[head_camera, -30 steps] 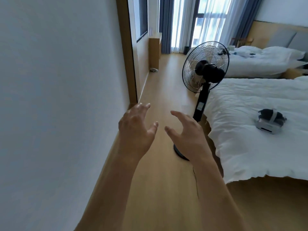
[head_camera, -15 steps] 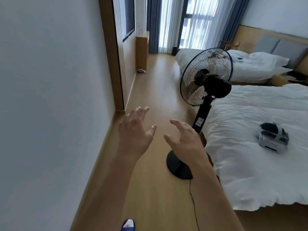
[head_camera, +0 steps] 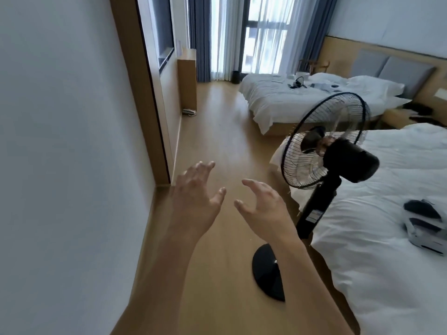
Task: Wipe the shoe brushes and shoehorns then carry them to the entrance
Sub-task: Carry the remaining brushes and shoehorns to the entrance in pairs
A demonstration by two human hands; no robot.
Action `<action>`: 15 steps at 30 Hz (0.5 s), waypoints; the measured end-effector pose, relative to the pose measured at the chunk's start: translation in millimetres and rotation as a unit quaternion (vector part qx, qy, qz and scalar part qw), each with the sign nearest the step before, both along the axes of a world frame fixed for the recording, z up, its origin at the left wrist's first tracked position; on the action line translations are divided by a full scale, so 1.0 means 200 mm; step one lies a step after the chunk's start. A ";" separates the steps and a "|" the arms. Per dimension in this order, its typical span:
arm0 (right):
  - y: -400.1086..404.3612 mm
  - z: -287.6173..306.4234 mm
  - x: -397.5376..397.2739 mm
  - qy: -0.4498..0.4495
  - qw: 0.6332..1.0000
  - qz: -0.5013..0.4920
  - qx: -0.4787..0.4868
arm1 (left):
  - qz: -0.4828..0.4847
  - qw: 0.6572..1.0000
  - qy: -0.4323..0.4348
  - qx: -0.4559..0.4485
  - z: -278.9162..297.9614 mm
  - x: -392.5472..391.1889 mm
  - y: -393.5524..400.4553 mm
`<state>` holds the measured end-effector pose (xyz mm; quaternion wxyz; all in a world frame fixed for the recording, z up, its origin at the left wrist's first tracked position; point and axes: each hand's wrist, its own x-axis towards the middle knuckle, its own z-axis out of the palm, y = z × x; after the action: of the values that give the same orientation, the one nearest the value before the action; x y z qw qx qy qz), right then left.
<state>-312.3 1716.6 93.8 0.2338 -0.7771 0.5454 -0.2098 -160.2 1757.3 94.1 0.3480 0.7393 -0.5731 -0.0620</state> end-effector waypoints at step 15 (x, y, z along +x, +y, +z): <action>-1.33 -0.03 0.89 -0.014 0.997 0.082 -0.001 | 0.099 0.993 -0.064 0.028 0.01 0.82 -1.17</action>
<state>-134.9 1451.4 88.5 0.2575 -0.8160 0.4766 -0.2015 3.1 1523.8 95.2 0.2937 0.8044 -0.5164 0.0043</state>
